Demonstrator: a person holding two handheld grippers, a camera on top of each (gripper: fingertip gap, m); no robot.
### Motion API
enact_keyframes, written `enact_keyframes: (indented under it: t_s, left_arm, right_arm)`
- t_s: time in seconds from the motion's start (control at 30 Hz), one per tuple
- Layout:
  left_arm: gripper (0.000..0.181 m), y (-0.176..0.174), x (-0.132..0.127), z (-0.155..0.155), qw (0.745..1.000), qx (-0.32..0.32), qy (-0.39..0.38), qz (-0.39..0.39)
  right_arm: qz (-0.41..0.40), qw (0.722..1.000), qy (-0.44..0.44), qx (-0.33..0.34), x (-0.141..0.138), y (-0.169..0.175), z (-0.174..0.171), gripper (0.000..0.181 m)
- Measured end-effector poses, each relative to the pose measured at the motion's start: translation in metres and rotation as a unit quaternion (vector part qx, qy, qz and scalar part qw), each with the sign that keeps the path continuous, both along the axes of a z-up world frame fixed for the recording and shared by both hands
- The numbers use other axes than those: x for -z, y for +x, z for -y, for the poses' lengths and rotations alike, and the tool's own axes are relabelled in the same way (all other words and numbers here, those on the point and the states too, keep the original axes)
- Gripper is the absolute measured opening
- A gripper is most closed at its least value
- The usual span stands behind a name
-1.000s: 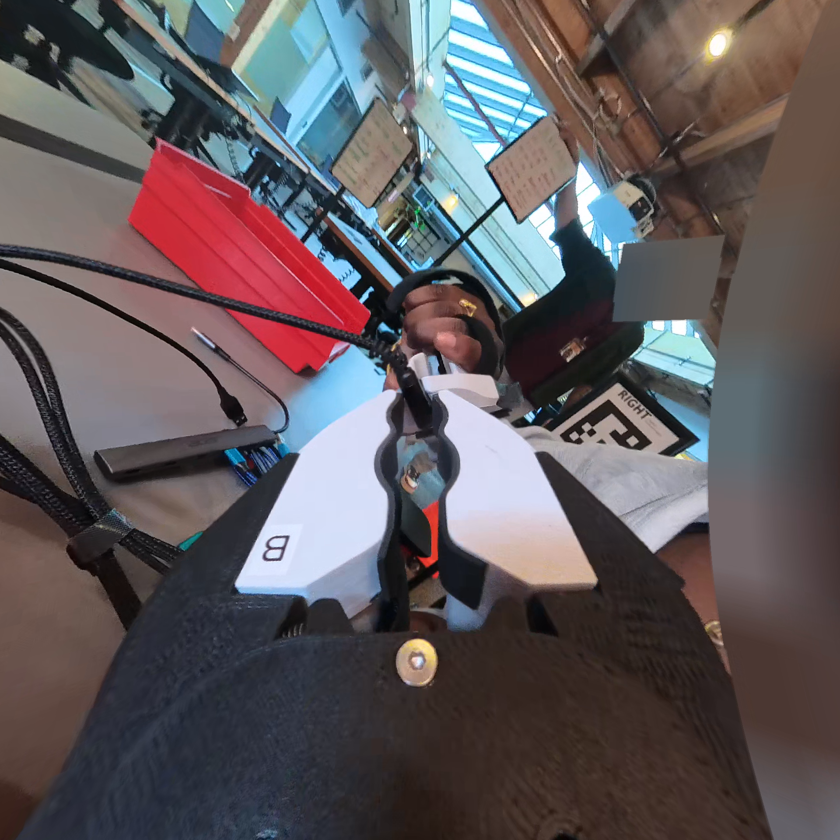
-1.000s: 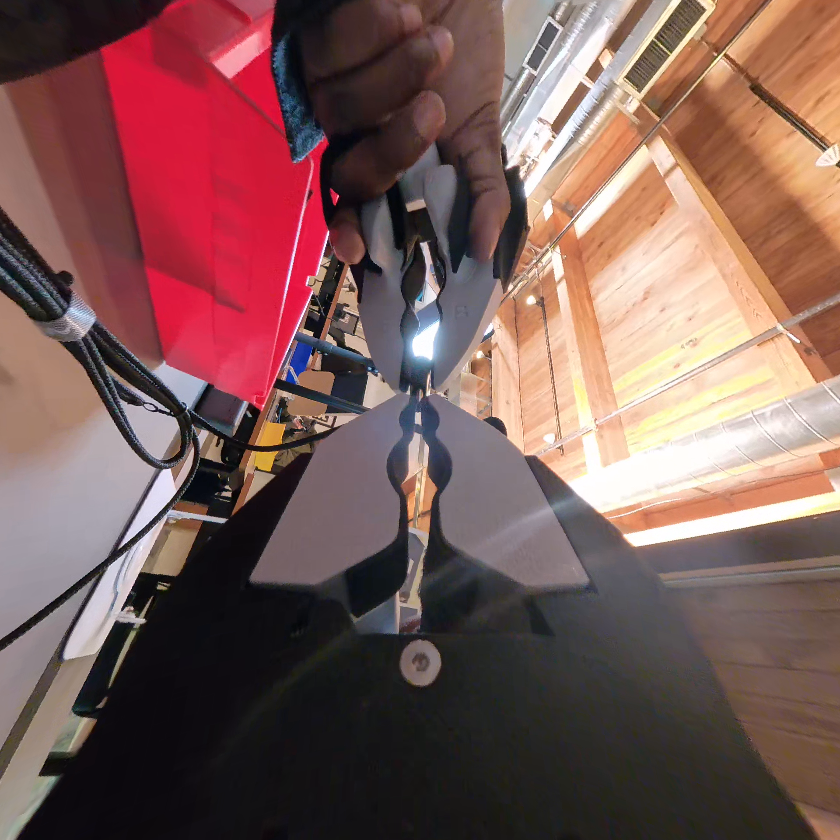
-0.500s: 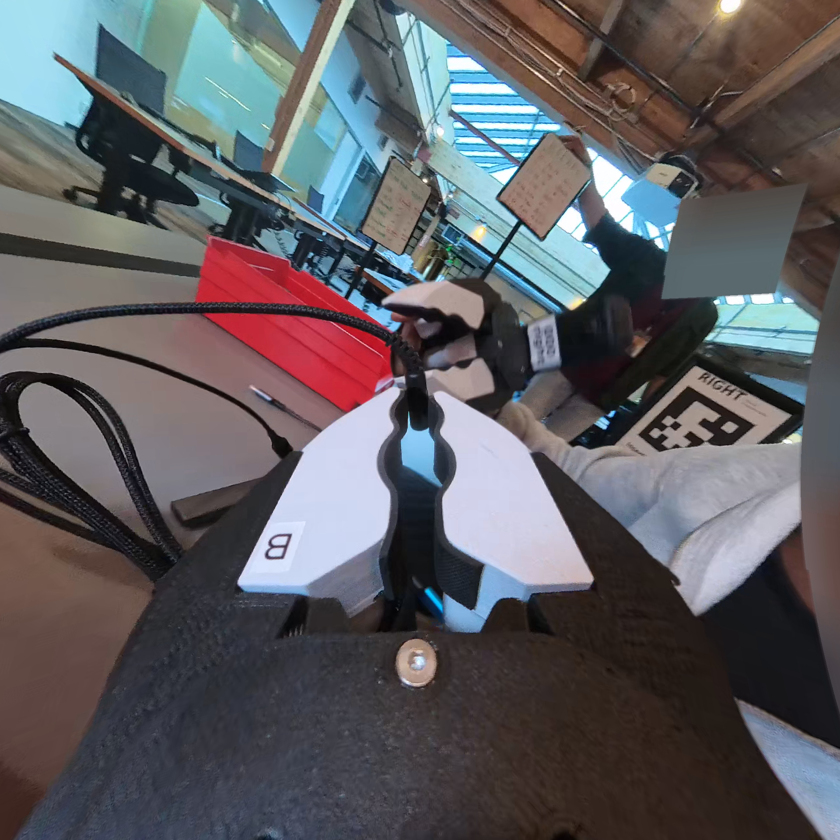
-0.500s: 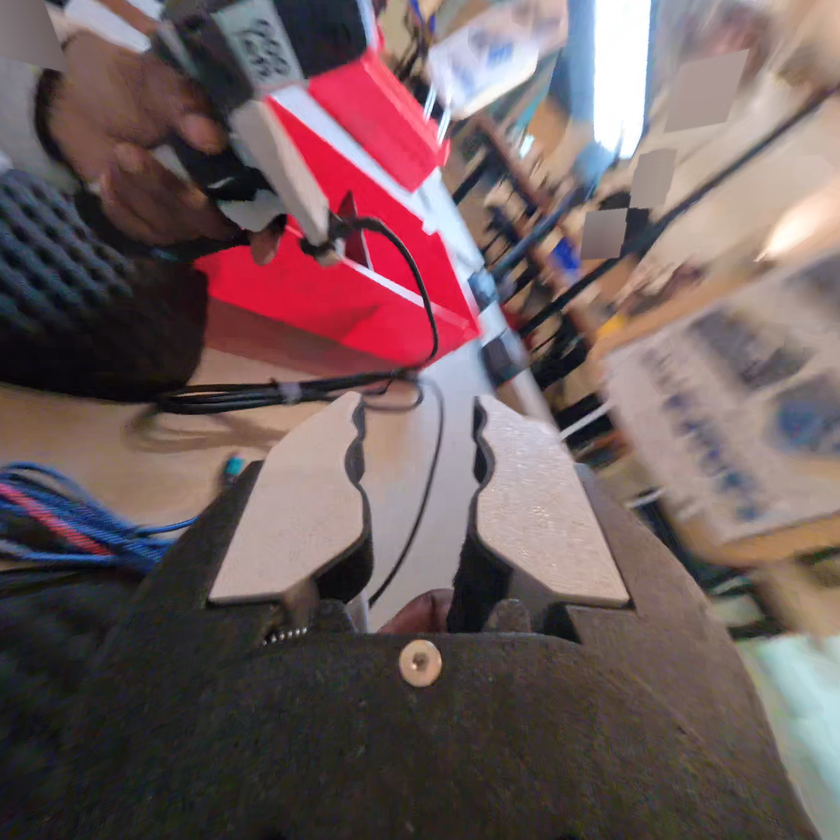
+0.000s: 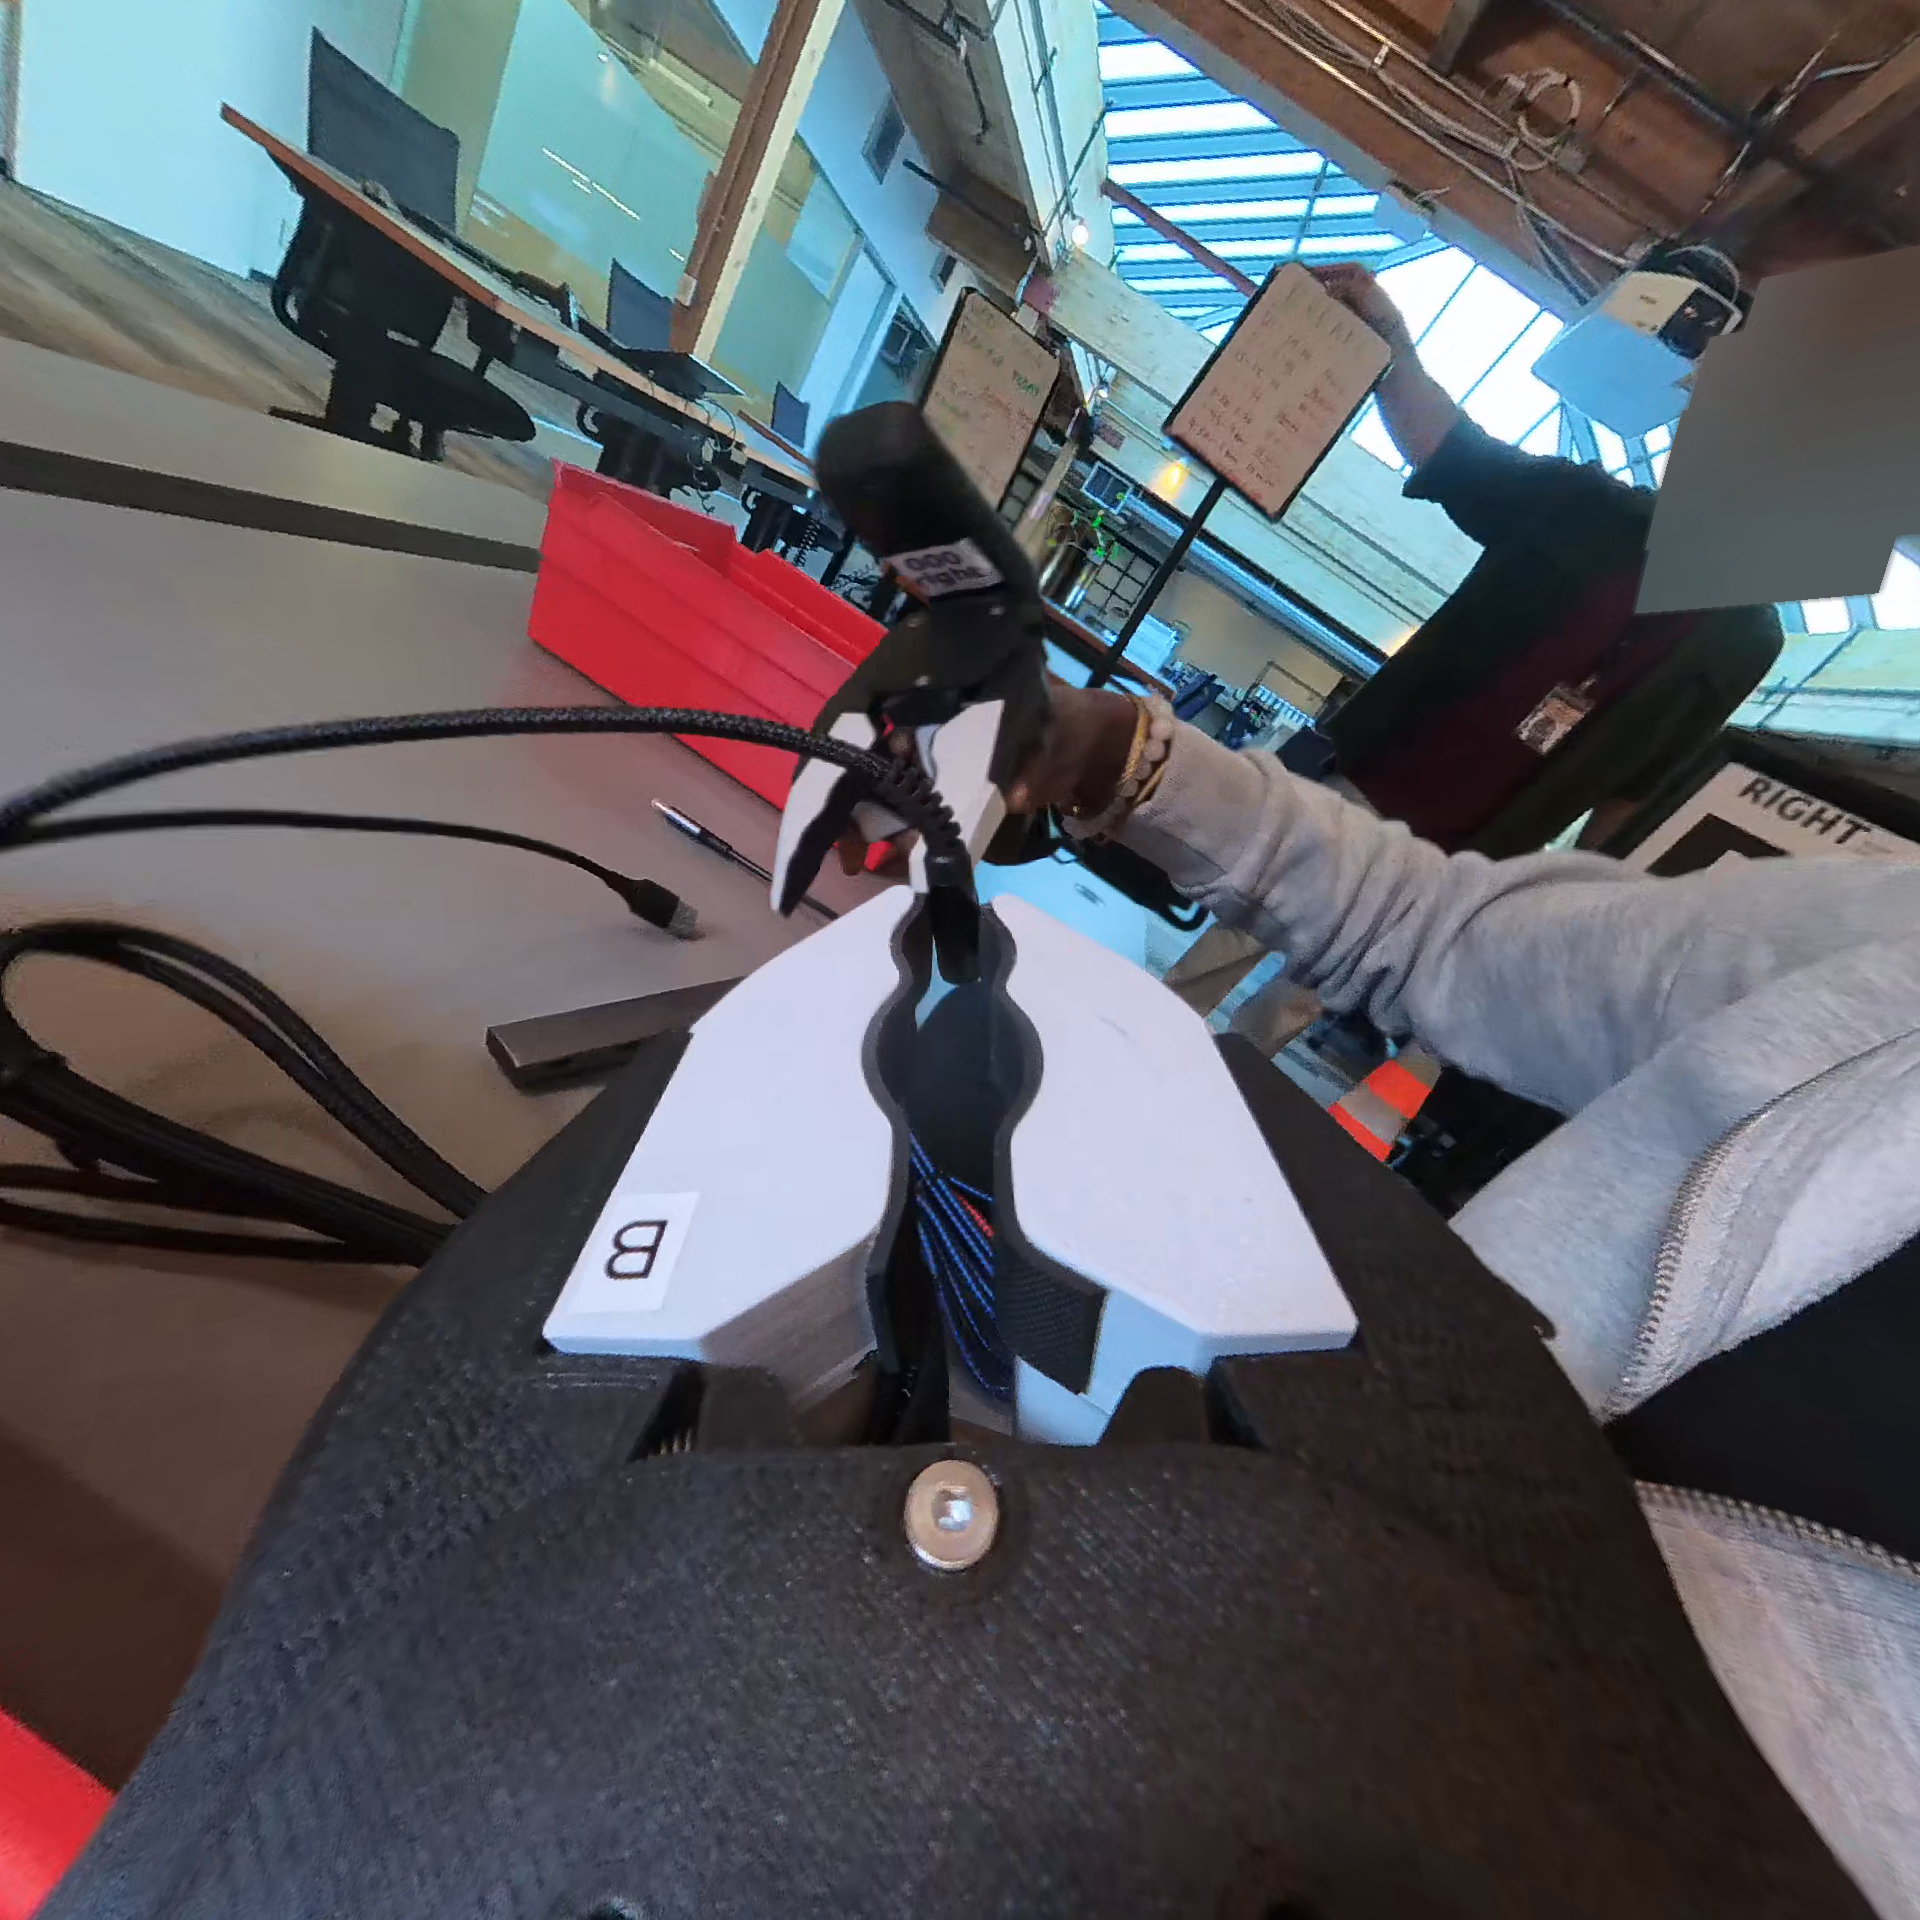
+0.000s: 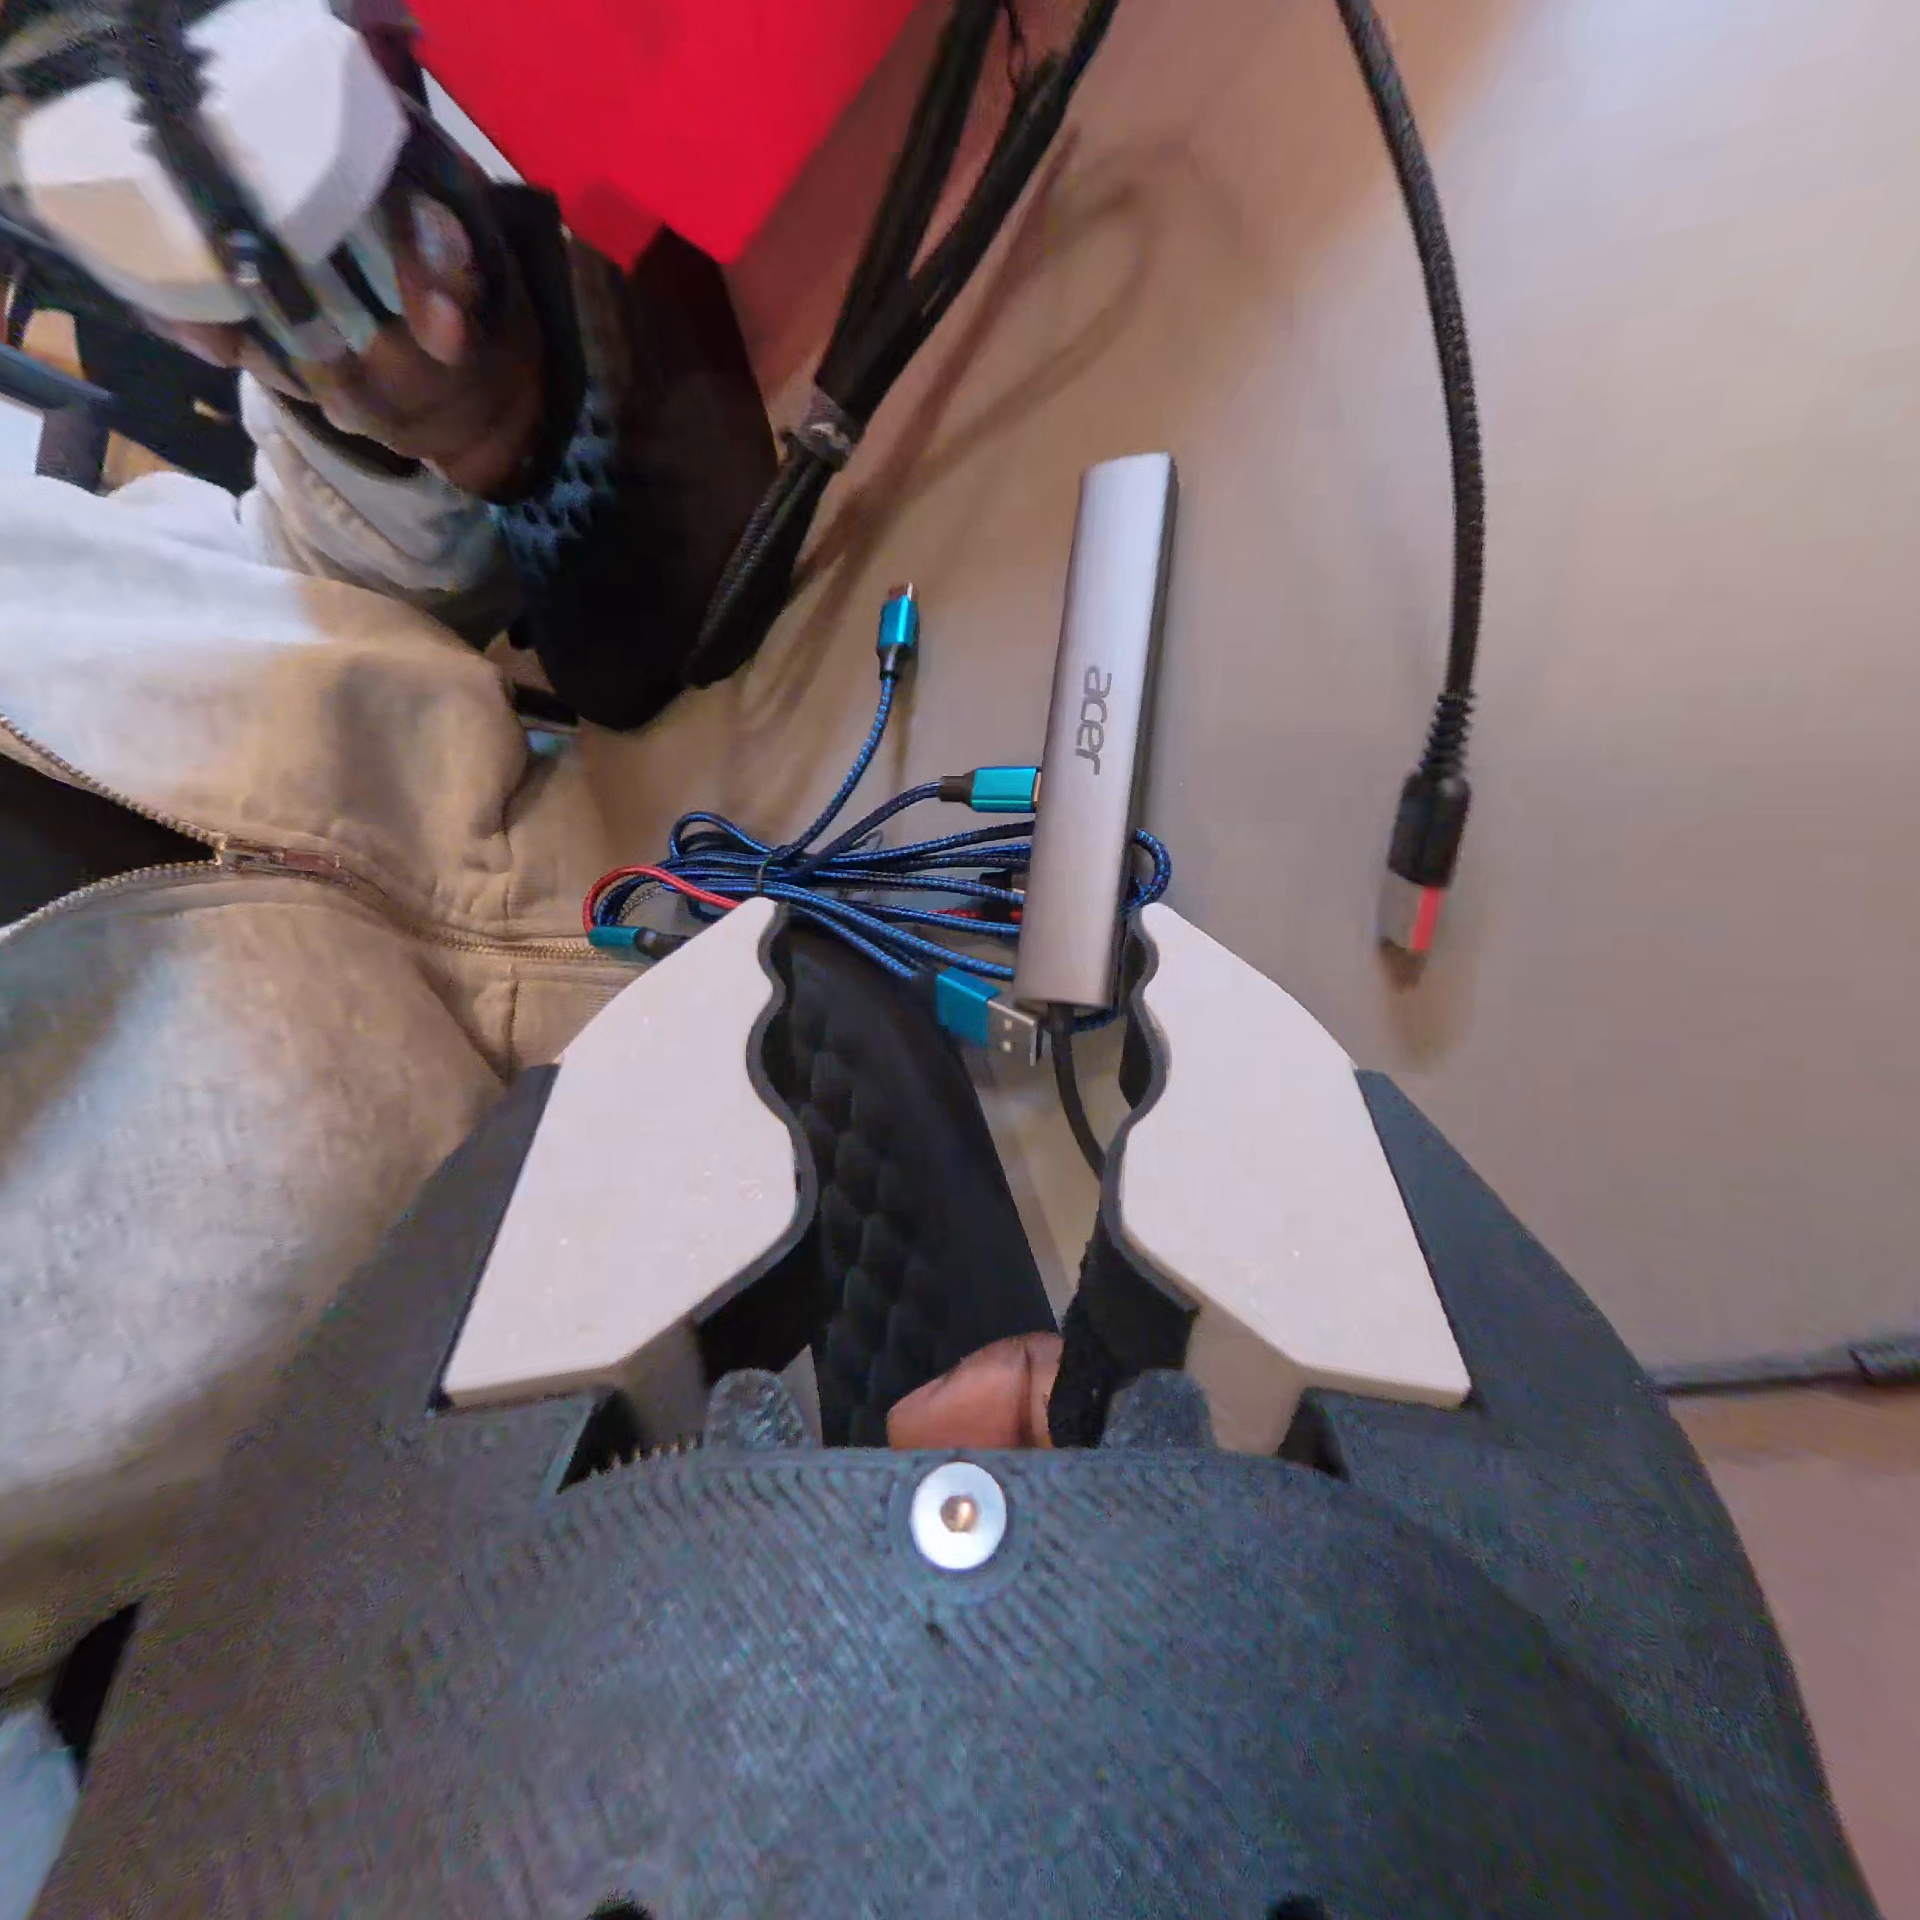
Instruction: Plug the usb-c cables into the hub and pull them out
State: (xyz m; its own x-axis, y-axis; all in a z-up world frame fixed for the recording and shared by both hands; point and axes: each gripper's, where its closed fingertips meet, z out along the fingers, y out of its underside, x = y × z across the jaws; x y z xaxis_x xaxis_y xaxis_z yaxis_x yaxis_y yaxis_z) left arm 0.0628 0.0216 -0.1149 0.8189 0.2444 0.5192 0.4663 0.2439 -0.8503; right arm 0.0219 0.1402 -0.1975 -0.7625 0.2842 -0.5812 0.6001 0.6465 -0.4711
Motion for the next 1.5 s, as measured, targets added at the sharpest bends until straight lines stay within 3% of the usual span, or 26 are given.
enact_keyframes:
  t_s: [0.23, 0.37, 0.4, 0.47, 0.57, 0.7, 0.83, 1.0, 1.1, 1.17, 1.3, 1.5]
  left_arm:
    - [0.008, 0.005, 0.001, -0.005, 1.000, 0.012, 0.001, -0.008]
    - [0.008, 0.005, 0.006, -0.005, 1.000, 0.017, 0.019, 0.006]
    - [0.009, 0.004, 0.006, -0.004, 1.000, 0.017, 0.024, 0.009]
    - [0.008, 0.004, 0.006, -0.003, 1.000, 0.013, 0.026, 0.009]
    - [0.009, 0.001, 0.005, -0.003, 0.999, 0.001, 0.030, 0.013]
    - [0.009, -0.002, 0.003, -0.007, 0.998, -0.025, 0.051, 0.018]
    - [0.009, -0.002, 0.003, -0.018, 0.998, -0.026, 0.047, 0.012]
    - [0.008, 0.007, -0.001, -0.047, 0.999, 0.010, 0.045, 0.012]
    - [0.010, 0.017, -0.007, -0.071, 0.997, 0.053, 0.046, 0.006]
    - [0.010, 0.019, -0.009, -0.084, 0.996, 0.069, 0.049, 0.010]
    - [0.009, 0.017, 0.002, -0.099, 0.993, 0.087, 0.049, 0.060]
    - [0.008, 0.007, 0.005, -0.095, 0.993, 0.066, 0.064, 0.080]
  right_arm:
    - [0.083, 0.995, 0.051, -0.025, 0.032, -0.017, 0.033, 0.051]
    - [0.119, 0.991, 0.051, -0.040, 0.039, -0.012, 0.054, 0.032]
    - [0.113, 0.990, 0.064, -0.046, 0.043, -0.011, 0.054, 0.020]
    - [0.110, 0.991, 0.061, -0.054, 0.043, -0.008, 0.055, 0.020]
    - [0.117, 0.993, -0.003, -0.021, 0.025, -0.007, 0.057, 0.019]
    - [0.091, 0.984, -0.135, 0.067, -0.020, -0.008, 0.049, 0.010]
    - [-0.030, 0.974, -0.180, 0.136, -0.046, 0.008, 0.021, 0.009]
    - [-0.032, 0.917, -0.334, 0.214, -0.078, 0.041, -0.002, 0.008]
    - [0.026, 0.878, -0.420, 0.228, -0.080, 0.053, -0.009, 0.009]
    - [0.036, 0.867, -0.441, 0.231, -0.074, 0.055, -0.007, 0.009]
    - [0.019, 0.868, -0.444, 0.224, -0.074, 0.054, 0.005, 0.009]
    - [-0.005, 0.868, -0.436, 0.237, -0.076, 0.048, 0.011, 0.009]
